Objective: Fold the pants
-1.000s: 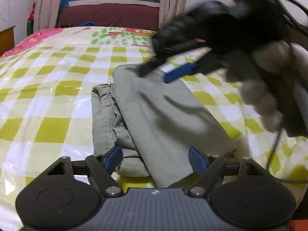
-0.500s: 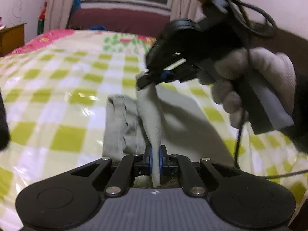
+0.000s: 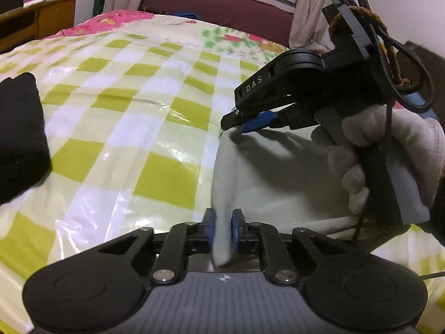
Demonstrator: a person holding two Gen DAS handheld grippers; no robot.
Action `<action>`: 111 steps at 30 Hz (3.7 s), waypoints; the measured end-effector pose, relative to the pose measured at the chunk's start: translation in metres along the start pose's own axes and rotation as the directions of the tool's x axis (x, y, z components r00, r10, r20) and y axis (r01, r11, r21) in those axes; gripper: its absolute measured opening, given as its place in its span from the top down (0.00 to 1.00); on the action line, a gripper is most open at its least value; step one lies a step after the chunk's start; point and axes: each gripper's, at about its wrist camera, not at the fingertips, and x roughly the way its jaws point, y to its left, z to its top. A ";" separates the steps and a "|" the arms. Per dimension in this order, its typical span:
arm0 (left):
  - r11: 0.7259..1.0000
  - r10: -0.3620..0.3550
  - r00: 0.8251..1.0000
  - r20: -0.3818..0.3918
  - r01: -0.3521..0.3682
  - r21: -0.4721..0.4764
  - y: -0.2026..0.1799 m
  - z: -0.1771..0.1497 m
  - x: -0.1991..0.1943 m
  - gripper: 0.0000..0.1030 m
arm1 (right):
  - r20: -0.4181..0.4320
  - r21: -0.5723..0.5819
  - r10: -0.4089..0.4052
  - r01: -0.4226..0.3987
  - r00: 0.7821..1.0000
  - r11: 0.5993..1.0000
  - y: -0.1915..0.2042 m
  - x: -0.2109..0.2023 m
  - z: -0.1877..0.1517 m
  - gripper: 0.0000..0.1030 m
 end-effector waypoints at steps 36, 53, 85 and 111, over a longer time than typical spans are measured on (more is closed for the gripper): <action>0.981 0.082 0.997 0.017 -0.083 0.178 -0.017 0.040 0.049 0.39 | 0.117 0.208 -0.067 0.042 0.991 0.977 -0.115 -0.099 -0.104 0.50; 0.964 0.060 0.998 -0.011 -0.055 0.261 -0.031 0.035 0.055 0.31 | 0.137 0.287 0.031 -0.070 0.990 0.955 -0.130 -0.102 -0.114 0.48; 0.968 -0.121 0.988 -0.097 0.139 0.209 -0.083 0.014 0.050 0.42 | 0.093 0.281 0.086 -0.109 0.992 0.954 -0.156 -0.139 -0.125 0.82; 0.916 0.053 0.998 -0.041 -0.032 0.399 -0.173 -0.005 0.034 0.39 | 0.183 0.201 -0.286 0.249 0.941 0.947 -0.154 -0.220 -0.178 0.70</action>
